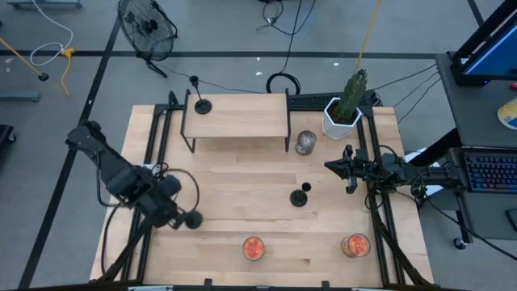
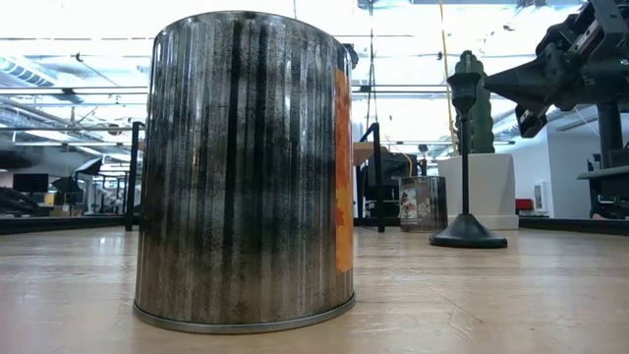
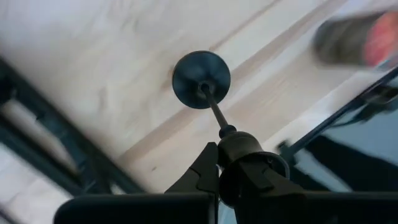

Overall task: Pick & Place candle stick holders
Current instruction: Put the left black candle holder on the shelf

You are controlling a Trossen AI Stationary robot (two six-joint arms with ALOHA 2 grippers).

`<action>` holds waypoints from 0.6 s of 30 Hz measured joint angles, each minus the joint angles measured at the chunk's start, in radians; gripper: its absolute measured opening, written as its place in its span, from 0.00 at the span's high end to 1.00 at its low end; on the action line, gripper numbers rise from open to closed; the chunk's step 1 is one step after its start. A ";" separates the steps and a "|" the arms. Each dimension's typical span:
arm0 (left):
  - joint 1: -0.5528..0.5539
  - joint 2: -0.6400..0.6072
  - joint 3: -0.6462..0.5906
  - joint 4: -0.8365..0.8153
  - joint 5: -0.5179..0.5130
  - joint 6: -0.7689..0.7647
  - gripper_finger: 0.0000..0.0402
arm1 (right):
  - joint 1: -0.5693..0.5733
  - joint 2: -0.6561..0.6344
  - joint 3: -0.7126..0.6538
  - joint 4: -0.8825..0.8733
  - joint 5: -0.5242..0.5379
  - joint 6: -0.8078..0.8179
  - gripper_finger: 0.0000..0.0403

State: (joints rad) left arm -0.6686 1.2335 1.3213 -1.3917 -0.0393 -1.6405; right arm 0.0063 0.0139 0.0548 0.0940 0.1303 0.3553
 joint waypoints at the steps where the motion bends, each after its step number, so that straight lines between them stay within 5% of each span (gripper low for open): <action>1: 0.020 0.000 0.020 -0.003 -0.016 0.015 0.96 | 0.000 0.000 0.000 0.000 0.000 -0.002 1.00; 18: 0.447 0.016 0.335 0.011 -0.066 0.324 0.96 | 0.000 0.000 0.000 0.000 0.000 -0.004 1.00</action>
State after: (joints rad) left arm -0.2215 1.2500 1.6564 -1.3806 -0.1051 -1.3166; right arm 0.0063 0.0139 0.0547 0.0940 0.1303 0.3515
